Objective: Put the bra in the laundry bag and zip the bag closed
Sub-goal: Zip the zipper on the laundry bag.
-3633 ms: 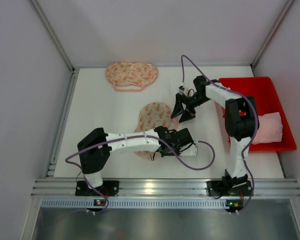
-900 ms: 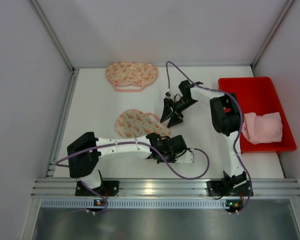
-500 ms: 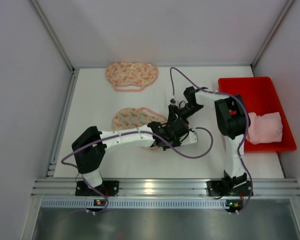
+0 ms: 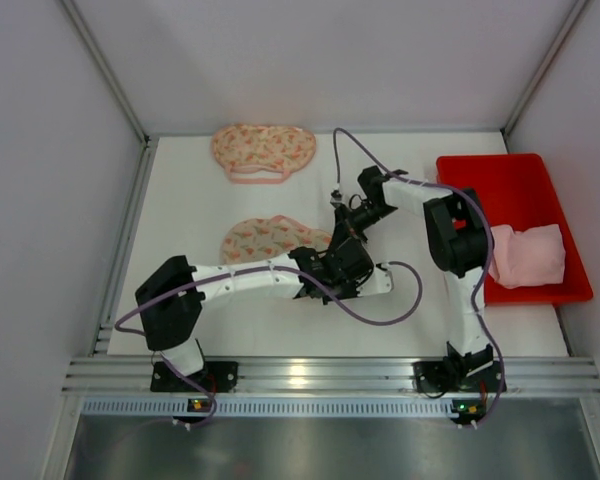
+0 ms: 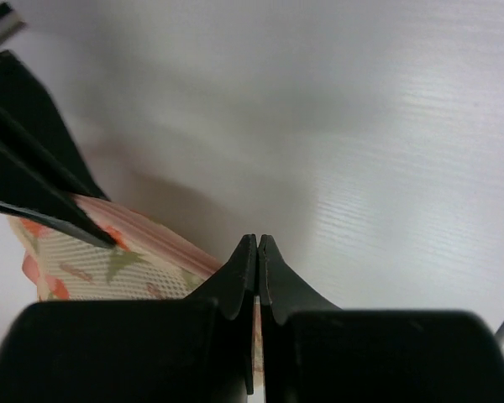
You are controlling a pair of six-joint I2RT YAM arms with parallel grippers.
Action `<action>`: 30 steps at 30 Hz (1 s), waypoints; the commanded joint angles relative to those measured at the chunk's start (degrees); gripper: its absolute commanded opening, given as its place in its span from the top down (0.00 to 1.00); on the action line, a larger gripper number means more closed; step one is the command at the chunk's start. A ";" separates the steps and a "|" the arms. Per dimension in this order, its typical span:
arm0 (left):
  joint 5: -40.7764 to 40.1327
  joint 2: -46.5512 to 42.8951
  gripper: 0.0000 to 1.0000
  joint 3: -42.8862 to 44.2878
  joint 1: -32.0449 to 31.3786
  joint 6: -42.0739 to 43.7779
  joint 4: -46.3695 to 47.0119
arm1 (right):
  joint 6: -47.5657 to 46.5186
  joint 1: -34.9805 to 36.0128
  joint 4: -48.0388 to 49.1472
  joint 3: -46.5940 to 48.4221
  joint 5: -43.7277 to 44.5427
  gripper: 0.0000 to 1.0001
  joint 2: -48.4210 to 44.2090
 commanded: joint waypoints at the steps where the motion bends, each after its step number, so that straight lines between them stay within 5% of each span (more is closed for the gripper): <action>1: 8.17 -6.16 1.00 -3.42 -2.64 2.18 -3.04 | -4.56 -0.68 -3.60 8.87 0.42 1.00 2.37; 8: 10.51 -9.42 1.00 -9.32 -6.42 3.87 -5.00 | -8.17 -1.30 -8.00 17.75 3.06 0.95 6.33; 11: 5.78 -7.76 1.00 -6.87 -6.25 2.28 -4.48 | -7.47 -1.21 -8.10 17.32 2.89 0.39 6.08; 13: 3.30 -5.39 1.00 -4.33 -5.99 1.23 -3.34 | -7.21 -1.21 -8.01 15.14 3.06 0.29 5.11; 23: -4.27 1.13 1.00 3.78 1.83 -3.44 1.67 | -6.95 -2.08 -3.97 -2.80 5.08 0.16 -6.31; 30: -4.28 0.95 1.00 4.57 1.75 -3.17 3.70 | 3.33 -1.91 6.92 -6.06 -1.86 0.19 -6.06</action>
